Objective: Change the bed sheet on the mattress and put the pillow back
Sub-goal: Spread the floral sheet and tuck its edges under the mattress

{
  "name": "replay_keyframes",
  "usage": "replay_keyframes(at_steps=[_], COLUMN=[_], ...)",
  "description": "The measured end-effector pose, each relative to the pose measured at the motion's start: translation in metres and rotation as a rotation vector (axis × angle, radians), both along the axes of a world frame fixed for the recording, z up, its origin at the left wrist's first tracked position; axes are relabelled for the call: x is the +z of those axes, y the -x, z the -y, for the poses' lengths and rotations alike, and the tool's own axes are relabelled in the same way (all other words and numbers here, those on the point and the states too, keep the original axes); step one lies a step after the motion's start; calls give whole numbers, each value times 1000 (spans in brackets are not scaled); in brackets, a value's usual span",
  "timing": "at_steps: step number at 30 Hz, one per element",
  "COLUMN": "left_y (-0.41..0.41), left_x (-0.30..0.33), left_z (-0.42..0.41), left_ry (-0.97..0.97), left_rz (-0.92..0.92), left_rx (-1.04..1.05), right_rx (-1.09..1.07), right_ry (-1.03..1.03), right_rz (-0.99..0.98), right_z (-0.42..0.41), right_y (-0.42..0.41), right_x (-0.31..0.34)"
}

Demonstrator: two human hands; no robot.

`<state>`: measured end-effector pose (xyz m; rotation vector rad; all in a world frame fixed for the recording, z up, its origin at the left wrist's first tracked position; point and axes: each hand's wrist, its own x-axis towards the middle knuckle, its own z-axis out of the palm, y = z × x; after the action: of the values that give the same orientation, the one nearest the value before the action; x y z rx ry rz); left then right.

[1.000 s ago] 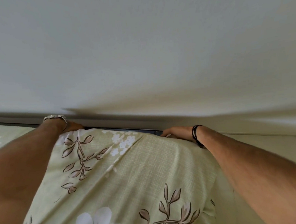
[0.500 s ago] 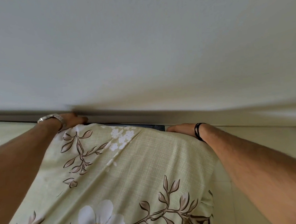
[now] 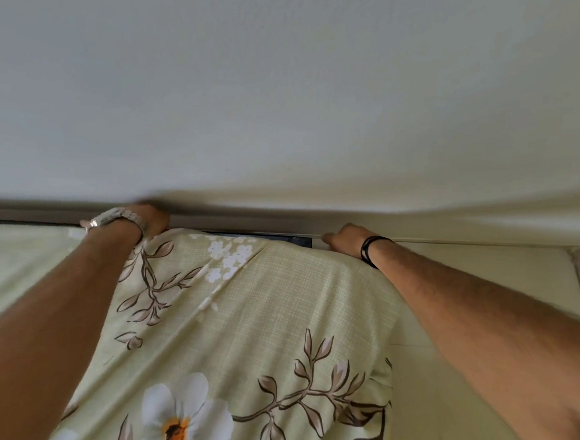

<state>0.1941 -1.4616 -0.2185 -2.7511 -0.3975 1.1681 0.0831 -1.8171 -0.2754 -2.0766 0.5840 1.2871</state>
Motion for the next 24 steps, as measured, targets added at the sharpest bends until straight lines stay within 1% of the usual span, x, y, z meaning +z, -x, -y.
replay_keyframes(at_steps=[1,2,3,5,6,7,9,11,13,14,16,18,20,22,23,24], left_y=[12,29,51,96,116,132,154,154,151,147,142,141,138,139,139,143], left_x=[7,15,22,26,26,26,18,7,4,3,-1,-3,2,12,19,27], left_z=[5,11,20,43,59,73,91,93,89,87,82,82,86,90,92,96], left_ry=[23,31,48,155,239,287,313,306,316,342,373,381,360,303,299,329], left_rz=[85,214,287,349,397,406,406,380,333,321,294,253,204,137,123,132], left_rx=[7,-87,-161,-243,-259,-242,-178,-96,-73,-82,-65,-48,-48,-47,-36,-11], right_rx=[-106,-220,-326,-482,-492,-459,-337,-241,-151,-134,-53,104,180,153,72,-61], right_ry=[-58,-113,-162,-223,-234,-240,-219,-146,-70,-105,-203,-157,-70,-2,11,2], right_rz=[36,60,86,126,150,163,175,280,403,426,365,342,319,286,286,299], right_z=[3,8,12,18,19,18,17,11,3,-1,-10,-13,-16,-18,-19,-17], right_y=[5,10,18,34,44,53,70,76,73,70,66,66,67,72,75,82], right_x=[6,13,23,42,48,55,59,62,68,70,72,69,69,74,79,83])
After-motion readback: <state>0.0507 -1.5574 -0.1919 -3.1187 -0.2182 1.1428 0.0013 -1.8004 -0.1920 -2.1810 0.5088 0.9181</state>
